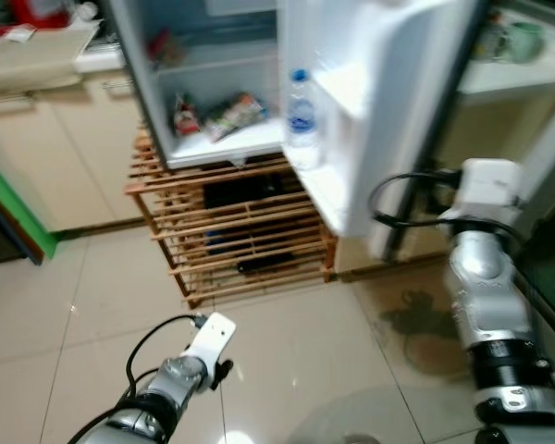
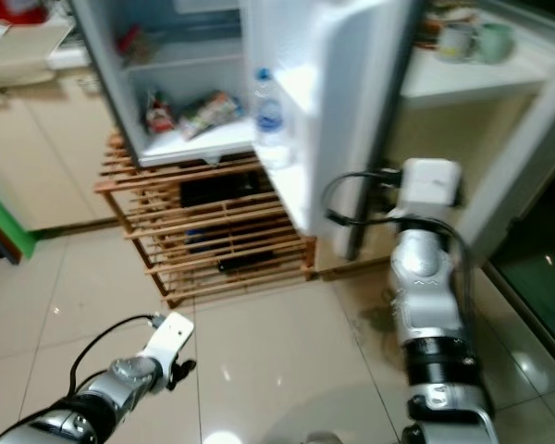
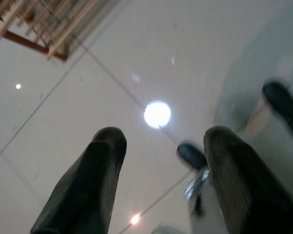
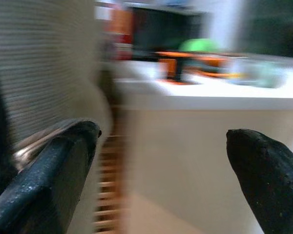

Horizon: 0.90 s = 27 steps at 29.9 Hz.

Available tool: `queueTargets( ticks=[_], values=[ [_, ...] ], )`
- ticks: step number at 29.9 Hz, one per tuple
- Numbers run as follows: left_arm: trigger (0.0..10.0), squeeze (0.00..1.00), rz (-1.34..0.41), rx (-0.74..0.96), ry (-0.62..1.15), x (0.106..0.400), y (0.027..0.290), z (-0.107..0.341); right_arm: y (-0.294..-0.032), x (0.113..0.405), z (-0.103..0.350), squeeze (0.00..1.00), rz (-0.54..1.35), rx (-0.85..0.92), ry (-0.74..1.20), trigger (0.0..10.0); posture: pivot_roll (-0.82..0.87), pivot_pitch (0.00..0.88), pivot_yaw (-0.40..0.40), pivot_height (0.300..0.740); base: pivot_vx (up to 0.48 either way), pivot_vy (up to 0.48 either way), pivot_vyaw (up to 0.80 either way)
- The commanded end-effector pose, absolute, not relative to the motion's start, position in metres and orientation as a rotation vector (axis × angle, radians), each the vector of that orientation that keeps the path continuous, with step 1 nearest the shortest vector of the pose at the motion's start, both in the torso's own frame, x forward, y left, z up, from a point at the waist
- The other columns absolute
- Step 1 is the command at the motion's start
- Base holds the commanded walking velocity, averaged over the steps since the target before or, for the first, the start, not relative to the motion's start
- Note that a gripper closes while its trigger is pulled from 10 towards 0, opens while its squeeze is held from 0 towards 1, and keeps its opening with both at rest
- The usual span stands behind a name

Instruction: Restocking fridge

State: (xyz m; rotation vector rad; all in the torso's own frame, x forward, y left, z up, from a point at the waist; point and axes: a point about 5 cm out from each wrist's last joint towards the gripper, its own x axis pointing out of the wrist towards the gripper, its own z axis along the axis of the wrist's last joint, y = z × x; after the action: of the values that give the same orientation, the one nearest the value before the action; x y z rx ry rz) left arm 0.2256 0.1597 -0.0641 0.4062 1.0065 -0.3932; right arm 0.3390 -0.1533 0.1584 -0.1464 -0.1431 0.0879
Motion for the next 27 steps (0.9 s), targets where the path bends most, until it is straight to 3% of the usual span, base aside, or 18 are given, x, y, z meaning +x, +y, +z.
queueTargets(
  ticks=[1, 2, 4, 7, 10, 13, 18, 20, 24, 26, 27],
  values=[
    [10.0, 0.0, -0.393, 0.456, 1.077, 0.214, 0.172, -0.071, -0.115, 0.344, 0.195, 0.0, 0.284, -0.13, -0.257, 10.0, -0.29, 0.0, 0.191, 0.74, 0.0, 0.0, 0.0],
    [10.0, 0.0, -0.393, 0.456, 1.077, 0.214, 0.172, -0.071, -0.115, 0.344, 0.195, 0.0, 0.284, -0.13, -0.257, 10.0, -0.29, 0.0, 0.191, 0.74, 0.0, 0.0, 0.0],
    [10.0, 0.0, -0.419, 0.49, 1.112, 0.208, 0.171, -0.074, -0.086, 0.34, 0.208, 0.0, 0.474, -0.127, -0.283, 10.0, -0.32, 0.0, 0.229, 0.74, 0.0, 0.0, 0.0],
    [10.0, 0.0, -0.478, 0.527, 1.108, 0.209, 0.162, -0.074, -0.067, 0.331, 0.223, 0.0, 0.637, -0.064, -0.31, 10.0, -0.32, 0.0, 0.224, 0.74, 0.0, 0.0, 0.0],
    [10.0, 0.0, -0.484, 0.53, 1.075, 0.217, 0.155, -0.07, -0.067, 0.33, 0.228, 0.0, 0.661, -0.013, -0.313, 10.0, -0.3, 0.0, 0.206, 0.74, 0.0, 0.0, 0.0],
    [10.0, 0.0, -0.428, 0.516, 0.997, 0.232, 0.15, -0.062, -0.075, 0.333, 0.225, 0.0, 0.625, 0.0, -0.295, 10.0, -0.27, 0.0, 0.17, 0.74, 0.0, 0.0, 0.0],
    [10.0, 0.0, -0.287, 0.305, 0.709, 0.281, 0.131, -0.024, -0.137, 0.348, 0.197, 0.0, 0.237, -0.019, -0.177, 10.0, -0.2, 0.0, 0.078, 0.74, 0.0, 0.0, 0.0],
    [10.0, 0.0, -0.285, 0.292, 0.675, 0.284, 0.133, -0.02, -0.143, 0.347, 0.193, 0.0, 0.203, -0.02, -0.163, 10.0, -0.19, 0.0, 0.067, 0.74, 0.0, 0.0, 0.0],
    [10.0, 0.0, -0.279, 0.162, 0.401, 0.318, 0.123, 0.021, -0.168, 0.34, 0.164, 0.0, 0.075, -0.105, -0.09, 10.0, -0.17, 0.0, 0.049, 0.74, 0.0, 0.0, 0.0],
    [10.0, 0.0, -0.286, 0.125, 0.194, 0.34, 0.109, 0.061, -0.177, 0.338, 0.151, 0.0, 0.022, -0.051, -0.04, 10.0, -0.16, 0.0, 0.041, 0.74, 0.0, 0.0, 0.0],
    [10.0, 0.0, -0.286, 0.125, 0.194, 0.34, 0.109, 0.061, -0.177, 0.338, 0.151, 0.0, 0.022, -0.051, -0.04, 10.0, -0.16, 0.0, 0.041, 0.74, 0.0, 0.0, 0.0]
  ],
)
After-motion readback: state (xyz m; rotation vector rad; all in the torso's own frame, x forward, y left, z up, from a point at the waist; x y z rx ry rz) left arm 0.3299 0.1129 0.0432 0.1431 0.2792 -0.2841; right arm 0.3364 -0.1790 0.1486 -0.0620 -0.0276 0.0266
